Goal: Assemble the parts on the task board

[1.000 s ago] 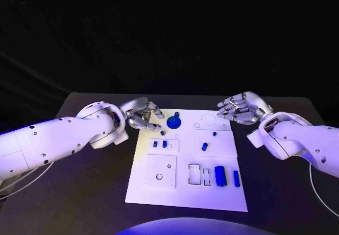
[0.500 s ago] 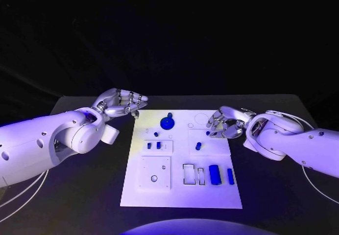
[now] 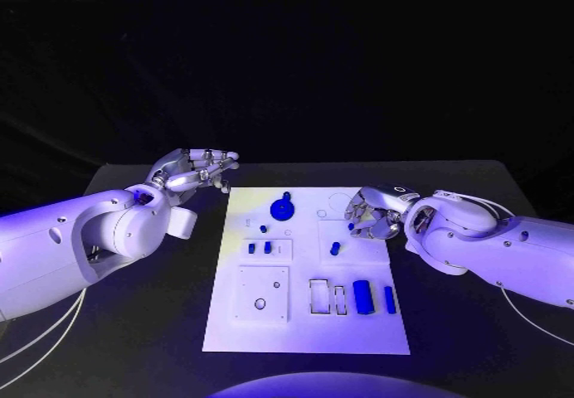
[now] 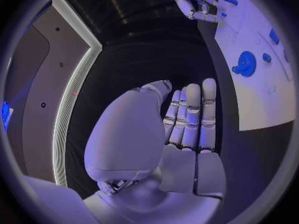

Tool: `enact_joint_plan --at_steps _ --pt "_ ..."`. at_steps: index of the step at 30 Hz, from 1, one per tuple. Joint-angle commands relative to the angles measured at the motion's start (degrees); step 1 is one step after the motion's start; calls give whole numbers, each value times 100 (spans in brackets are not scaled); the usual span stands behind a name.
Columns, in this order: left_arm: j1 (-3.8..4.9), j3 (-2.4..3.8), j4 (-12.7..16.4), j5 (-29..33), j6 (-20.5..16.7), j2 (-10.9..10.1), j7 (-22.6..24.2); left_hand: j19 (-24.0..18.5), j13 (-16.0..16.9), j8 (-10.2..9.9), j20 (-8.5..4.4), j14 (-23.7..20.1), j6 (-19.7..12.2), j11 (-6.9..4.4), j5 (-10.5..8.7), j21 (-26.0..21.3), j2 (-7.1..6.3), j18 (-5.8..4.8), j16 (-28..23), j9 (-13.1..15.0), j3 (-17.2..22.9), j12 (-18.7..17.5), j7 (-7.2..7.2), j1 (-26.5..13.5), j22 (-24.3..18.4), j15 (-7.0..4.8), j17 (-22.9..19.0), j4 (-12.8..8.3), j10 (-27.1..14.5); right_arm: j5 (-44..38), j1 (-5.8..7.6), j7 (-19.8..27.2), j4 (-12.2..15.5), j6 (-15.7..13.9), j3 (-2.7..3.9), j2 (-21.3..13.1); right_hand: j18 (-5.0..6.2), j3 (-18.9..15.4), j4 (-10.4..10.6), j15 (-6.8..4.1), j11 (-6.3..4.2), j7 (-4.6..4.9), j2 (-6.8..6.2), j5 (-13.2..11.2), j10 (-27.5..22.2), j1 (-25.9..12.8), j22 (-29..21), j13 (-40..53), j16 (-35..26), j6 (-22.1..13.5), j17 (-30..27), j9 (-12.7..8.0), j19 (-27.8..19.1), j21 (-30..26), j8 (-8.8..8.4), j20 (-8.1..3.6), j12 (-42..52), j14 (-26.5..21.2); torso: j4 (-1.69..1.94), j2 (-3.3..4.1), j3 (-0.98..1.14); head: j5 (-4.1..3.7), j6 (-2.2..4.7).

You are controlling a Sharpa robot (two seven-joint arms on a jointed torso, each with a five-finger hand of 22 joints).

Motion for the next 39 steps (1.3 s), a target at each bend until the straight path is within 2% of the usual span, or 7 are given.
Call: enact_joint_plan --at_steps 1,13,22,24,26,30,39 --pt "2 3 -10 233 52 -8 149 43 7 23 1 35 41 -11 23 -28 -19 86 -38 6 37 33 -13 -60 -7 4 -6 12 42 -283 -34 -160 -9 113 -1 43 -106 86 -3 25 -25 -22 66 -8 27 8 175 5 134 -10 127 17 63 158 50 -2 25 211 4 2 -1 10 -19" --pt "2 0 -53 238 146 -16 113 55 0 15 -9 41 26 -13 22 -40 -53 86 -56 13 103 45 -8 -60 -17 -2 -17 -37 38 -349 -93 -260 -58 400 -1 130 -145 556 -22 -42 -121 -116 107 -5 303 60 522 19 379 165 293 106 106 451 175 -46 92 210 -7 -6 1 30 -30" --pt "2 -3 -45 221 227 -21 84 153 -8 8 -29 145 11 -22 14 1 -86 86 -41 32 235 88 -5 -84 -8 -19 -17 -123 80 -699 -124 -449 -47 551 -1 177 -183 1047 -285 -148 -251 -241 263 -12 622 177 794 98 511 456 376 275 172 678 389 -137 134 215 -9 3 2 11 -44" --pt "2 -4 -46 219 226 -23 86 157 -9 8 -30 148 11 -23 13 3 -90 86 -42 33 240 88 -6 -85 -8 -19 -18 -129 80 -811 -135 -492 -30 534 -1 185 -189 1107 -356 -169 -274 -264 296 -15 685 192 838 121 525 519 380 315 183 714 439 -154 144 215 -11 3 4 9 -48" --pt "2 -4 -45 218 228 -26 88 165 -11 9 -33 153 12 -24 14 7 -97 86 -47 36 256 90 -5 -83 -7 -22 -19 -144 81 -951 -145 -552 -4 469 -1 190 -210 1244 -542 -208 -317 -287 373 -11 827 254 959 180 553 626 394 406 229 820 539 -195 174 215 -8 2 6 1 -54" --pt "2 -4 -42 215 232 -32 84 169 -13 9 -34 156 12 -24 14 9 -101 86 -50 38 264 91 -5 -82 -6 -23 -20 -152 82 -1142 -156 -651 34 336 -1 190 -227 1382 -681 -221 -329 -296 392 -9 895 194 1057 234 569 626 383 493 254 901 593 -217 155 211 -4 -1 4 -2 -66" --pt "2 -5 -34 205 218 -45 80 180 -19 4 -37 161 3 -20 12 14 -115 86 -58 40 280 85 0 -92 -5 -22 -23 -166 68 -1339 -162 -749 121 98 0 163 -265 1517 -804 -228 -337 -302 388 -11 945 99 1239 285 575 611 353 578 347 1060 636 -225 125 206 -6 -5 1 4 -63"
